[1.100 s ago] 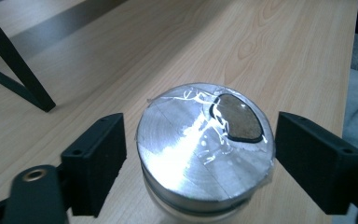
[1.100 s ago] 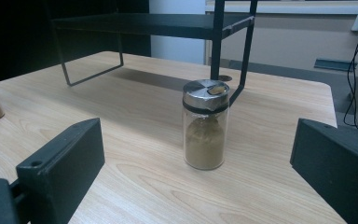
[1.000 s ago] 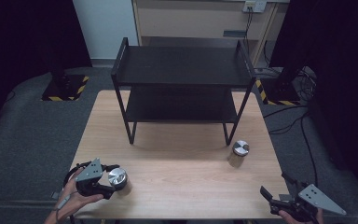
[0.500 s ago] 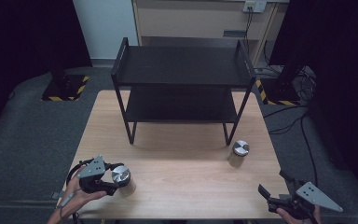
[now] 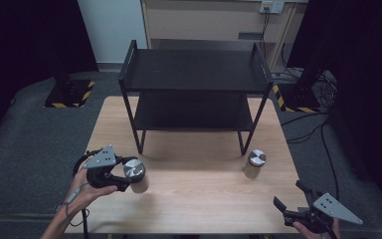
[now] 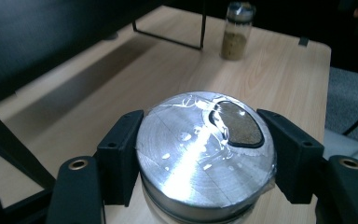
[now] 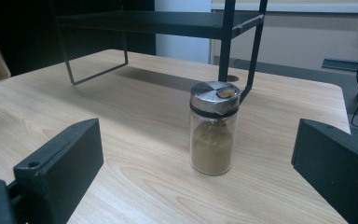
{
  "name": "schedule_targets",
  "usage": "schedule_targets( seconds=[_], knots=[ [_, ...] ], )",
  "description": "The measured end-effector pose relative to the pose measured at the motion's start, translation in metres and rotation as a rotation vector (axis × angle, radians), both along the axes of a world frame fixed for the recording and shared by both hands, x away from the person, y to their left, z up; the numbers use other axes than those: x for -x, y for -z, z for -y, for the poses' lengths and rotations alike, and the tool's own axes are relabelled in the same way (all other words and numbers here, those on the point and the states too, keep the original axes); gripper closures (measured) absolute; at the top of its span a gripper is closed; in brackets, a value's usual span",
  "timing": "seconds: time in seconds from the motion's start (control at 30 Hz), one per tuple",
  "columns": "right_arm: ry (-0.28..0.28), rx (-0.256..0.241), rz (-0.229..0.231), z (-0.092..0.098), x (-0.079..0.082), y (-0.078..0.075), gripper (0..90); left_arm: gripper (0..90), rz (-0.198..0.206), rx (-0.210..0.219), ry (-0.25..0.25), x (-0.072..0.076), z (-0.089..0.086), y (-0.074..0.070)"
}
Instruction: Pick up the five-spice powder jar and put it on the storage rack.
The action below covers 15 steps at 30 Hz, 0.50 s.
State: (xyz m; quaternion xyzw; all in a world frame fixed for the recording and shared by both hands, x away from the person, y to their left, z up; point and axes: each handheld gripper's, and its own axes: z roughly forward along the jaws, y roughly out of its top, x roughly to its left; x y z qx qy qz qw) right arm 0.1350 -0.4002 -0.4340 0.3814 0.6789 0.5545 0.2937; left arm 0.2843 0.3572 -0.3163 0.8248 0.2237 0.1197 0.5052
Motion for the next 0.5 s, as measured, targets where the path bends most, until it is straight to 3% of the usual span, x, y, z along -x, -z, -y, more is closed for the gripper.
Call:
schedule_targets(
  seconds=[0.17,0.2,0.27,0.33,0.37,0.5],
  knots=[
    [-0.005,0.000,0.000,0.000,0.000,0.000,2.6,33.3,0.014,0.002,-0.002,-0.008,0.008,-0.032],
    [-0.004,0.000,0.000,0.000,0.000,0.000,2.6,33.3,0.015,-0.005,-0.001,-0.012,0.012,-0.048],
    [-0.004,-0.001,-0.001,0.000,0.000,0.000,2.6,33.4,0.018,-0.009,-0.001,-0.014,0.014,-0.056],
    [-0.005,-0.002,0.000,0.001,0.000,0.000,2.6,33.4,0.011,-0.010,-0.004,-0.019,0.017,-0.079],
    [-0.006,-0.002,0.000,0.001,0.000,0.000,2.6,33.4,0.011,-0.010,-0.004,-0.019,0.017,-0.079],
    [-0.009,-0.004,-0.001,0.001,0.000,0.000,2.6,33.4,0.006,0.002,0.004,-0.027,0.019,-0.110]
  ],
)
